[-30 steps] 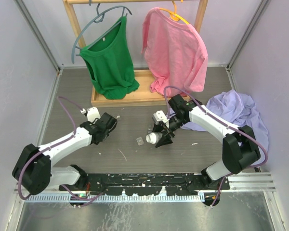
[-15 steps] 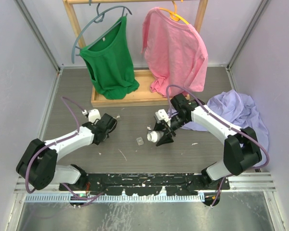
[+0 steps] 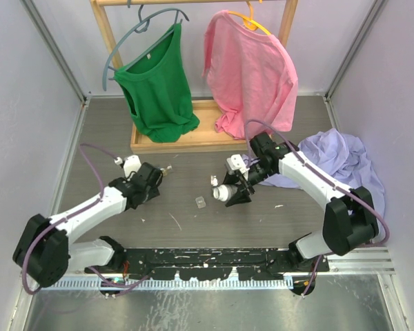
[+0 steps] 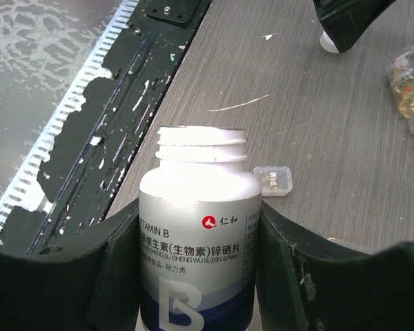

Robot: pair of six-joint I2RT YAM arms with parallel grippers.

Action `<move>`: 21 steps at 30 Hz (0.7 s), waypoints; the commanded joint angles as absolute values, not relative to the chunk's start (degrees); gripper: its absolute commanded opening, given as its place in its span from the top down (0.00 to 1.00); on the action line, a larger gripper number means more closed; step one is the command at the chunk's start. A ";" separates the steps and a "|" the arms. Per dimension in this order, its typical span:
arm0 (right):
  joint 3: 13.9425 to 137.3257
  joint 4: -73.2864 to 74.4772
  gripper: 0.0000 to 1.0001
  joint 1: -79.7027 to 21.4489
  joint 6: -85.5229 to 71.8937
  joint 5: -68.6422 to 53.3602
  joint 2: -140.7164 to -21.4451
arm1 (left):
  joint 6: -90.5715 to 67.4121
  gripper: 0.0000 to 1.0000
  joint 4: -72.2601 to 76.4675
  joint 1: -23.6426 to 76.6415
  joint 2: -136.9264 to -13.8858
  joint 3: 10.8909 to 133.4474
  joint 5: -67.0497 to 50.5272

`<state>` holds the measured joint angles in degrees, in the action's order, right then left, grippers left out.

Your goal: Sort the pills into containers

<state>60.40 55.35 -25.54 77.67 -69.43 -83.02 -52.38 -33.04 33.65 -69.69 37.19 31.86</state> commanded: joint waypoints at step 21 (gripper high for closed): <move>89.16 19.21 0.99 -8.85 7.55 -47.64 -64.31 | -13.55 0.02 -27.97 13.74 -56.27 53.28 -22.79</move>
